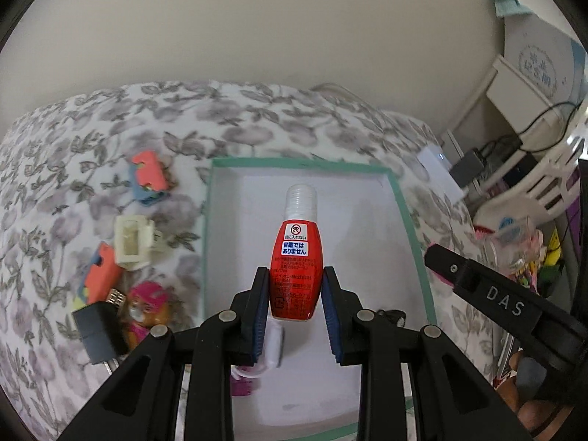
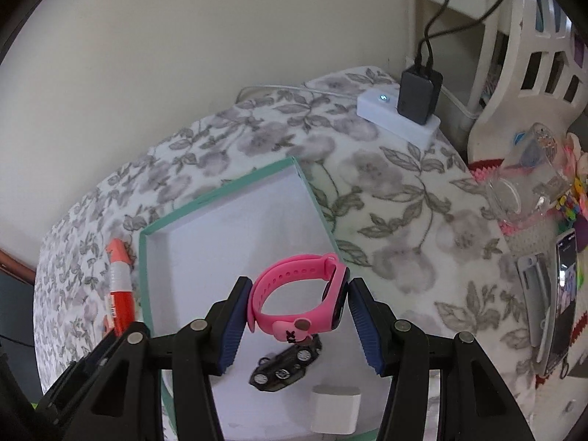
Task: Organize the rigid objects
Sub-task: 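Carry the glue bottle and pink watch into the tray and open both tools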
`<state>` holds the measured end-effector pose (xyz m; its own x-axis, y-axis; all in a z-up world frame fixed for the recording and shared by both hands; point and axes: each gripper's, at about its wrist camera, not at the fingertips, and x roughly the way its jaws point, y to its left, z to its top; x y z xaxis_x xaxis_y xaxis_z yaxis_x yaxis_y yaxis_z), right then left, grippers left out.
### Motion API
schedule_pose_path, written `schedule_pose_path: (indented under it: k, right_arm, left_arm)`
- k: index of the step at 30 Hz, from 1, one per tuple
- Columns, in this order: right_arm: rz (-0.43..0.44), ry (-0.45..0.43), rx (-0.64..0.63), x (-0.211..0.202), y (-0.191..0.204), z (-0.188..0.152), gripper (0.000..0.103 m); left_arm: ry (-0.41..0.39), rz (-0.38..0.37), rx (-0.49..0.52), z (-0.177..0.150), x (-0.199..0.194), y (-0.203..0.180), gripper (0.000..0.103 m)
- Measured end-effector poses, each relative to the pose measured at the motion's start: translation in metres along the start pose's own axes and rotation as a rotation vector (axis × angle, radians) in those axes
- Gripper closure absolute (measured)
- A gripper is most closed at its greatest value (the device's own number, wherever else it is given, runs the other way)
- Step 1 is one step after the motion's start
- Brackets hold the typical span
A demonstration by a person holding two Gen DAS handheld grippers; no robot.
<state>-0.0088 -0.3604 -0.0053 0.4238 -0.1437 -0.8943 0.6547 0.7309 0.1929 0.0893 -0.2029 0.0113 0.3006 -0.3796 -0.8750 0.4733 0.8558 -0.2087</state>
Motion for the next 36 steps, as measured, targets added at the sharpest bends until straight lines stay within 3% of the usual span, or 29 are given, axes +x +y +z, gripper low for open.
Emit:
schedule_pose_path:
  k: [14,22,24,27,32,36]
  right_arm:
    - [-0.026,0.133,-0.033,0.045,0.002,-0.016,0.045]
    - [-0.029,0.102,-0.016,0.031,0.001,-0.010,0.038]
    - [-0.026,0.084,-0.015,0.024,0.003,-0.007,0.037]
    - [-0.003,0.038,-0.014,0.005,0.006,-0.001,0.035]
    - [0.019,-0.070,-0.040,-0.034,0.018,0.007,0.024]
    - [0.027,-0.121,-0.065,-0.051,0.027,0.009,0.018]
  left_arm:
    - [0.040,0.042,0.004,-0.007,0.017,0.001,0.074]
    - [0.031,0.056,-0.022,-0.002,0.009,0.010,0.072]
    - [0.025,0.065,-0.032,0.001,0.003,0.013,0.068]
    - [0.001,0.072,-0.047,0.006,-0.009,0.019,0.051]
    - [-0.041,0.088,-0.091,0.014,-0.032,0.033,0.027]
    - [-0.066,0.105,-0.136,0.018,-0.049,0.049,0.017]
